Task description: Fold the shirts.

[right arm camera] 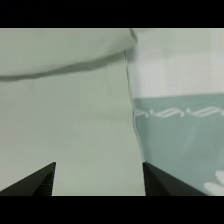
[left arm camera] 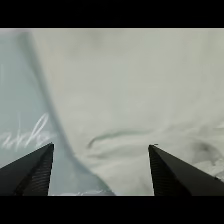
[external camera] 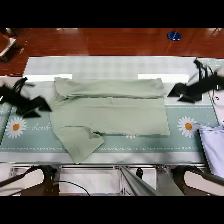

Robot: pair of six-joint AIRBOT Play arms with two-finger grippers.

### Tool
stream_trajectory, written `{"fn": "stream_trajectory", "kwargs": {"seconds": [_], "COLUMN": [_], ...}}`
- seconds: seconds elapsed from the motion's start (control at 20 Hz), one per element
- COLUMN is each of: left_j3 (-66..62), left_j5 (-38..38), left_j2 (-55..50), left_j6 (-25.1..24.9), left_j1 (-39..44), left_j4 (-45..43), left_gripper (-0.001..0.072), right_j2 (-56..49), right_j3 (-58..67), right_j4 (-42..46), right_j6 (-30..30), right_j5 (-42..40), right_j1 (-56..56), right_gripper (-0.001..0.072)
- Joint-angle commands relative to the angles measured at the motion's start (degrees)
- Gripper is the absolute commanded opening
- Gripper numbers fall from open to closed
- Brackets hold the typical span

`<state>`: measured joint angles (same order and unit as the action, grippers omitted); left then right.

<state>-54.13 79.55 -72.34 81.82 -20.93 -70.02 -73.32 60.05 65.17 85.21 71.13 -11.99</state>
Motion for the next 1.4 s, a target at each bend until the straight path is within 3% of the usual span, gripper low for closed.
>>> {"fn": "stream_trajectory", "kwargs": {"seconds": [0.0, 0.1, 0.4, 0.7, 0.75, 0.8, 0.85, 0.95, 1.05, 1.25, 1.35], "left_j3": [19.9, 28.3, 35.9, 35.9, 35.8, 35.8, 35.7, 35.0, 34.4, 34.4, 34.4], "left_j5": [-6.7, -7.9, -13.6, -15.8, -17.0, -17.7, -17.9, -17.5, -17.7, -17.7, -19.4], "left_j2": [13.9, 16.8, 15.8, 11.4, 11.0, 11.0, 11.0, 11.0, 11.0, 11.0, 11.0], "left_j6": [-2.5, -4.9, -8.1, -11.9, -11.5, -11.5, -11.7, -12.1, -12.2, -12.2, -12.2], "left_j1": [-12.4, -14.1, -9.5, 2.8, 4.4, 5.2, 5.4, 5.4, 5.4, 5.4, 5.4], "left_j4": [8.8, 16.0, 20.7, 22.5, 22.6, 23.2, 24.1, 24.2, 24.3, 24.3, 24.7], "left_gripper": [0.0704, 0.0704, 0.0702, 0.0685, 0.0466, 0.0087, 0.0018, 0.0019, 0.0019, 0.0019, 0.0019], "right_j2": [17.1, 22.6, 25.4, 25.4, 25.4, 25.3, 25.0, 24.5, 24.5, 22.0, 19.5], "right_j3": [-24.3, -30.6, -32.6, -32.5, -32.4, -32.5, -32.5, -33.0, -35.0, -37.6, -37.6], "right_j4": [-14.6, -18.4, -20.3, -23.5, -21.2, -16.2, -10.0, -2.4, -2.4, -3.5, -7.4], "right_j6": [-6.3, -6.9, -7.1, -6.4, -6.2, -3.6, 0.4, 1.6, -2.4, -4.6, -6.1], "right_j5": [-11.1, -12.3, -11.2, -14.7, -14.4, -13.4, -10.8, -1.7, 3.3, 2.9, -1.2], "right_j1": [-3.3, -3.1, -3.1, -6.3, -10.0, -13.7, -17.0, -20.7, -20.6, -20.6, -20.0], "right_gripper": [0.0625, 0.0625, 0.0625, 0.0625, 0.0625, 0.0626, 0.0625, 0.0625, 0.0624, 0.0621, 0.0613]}}
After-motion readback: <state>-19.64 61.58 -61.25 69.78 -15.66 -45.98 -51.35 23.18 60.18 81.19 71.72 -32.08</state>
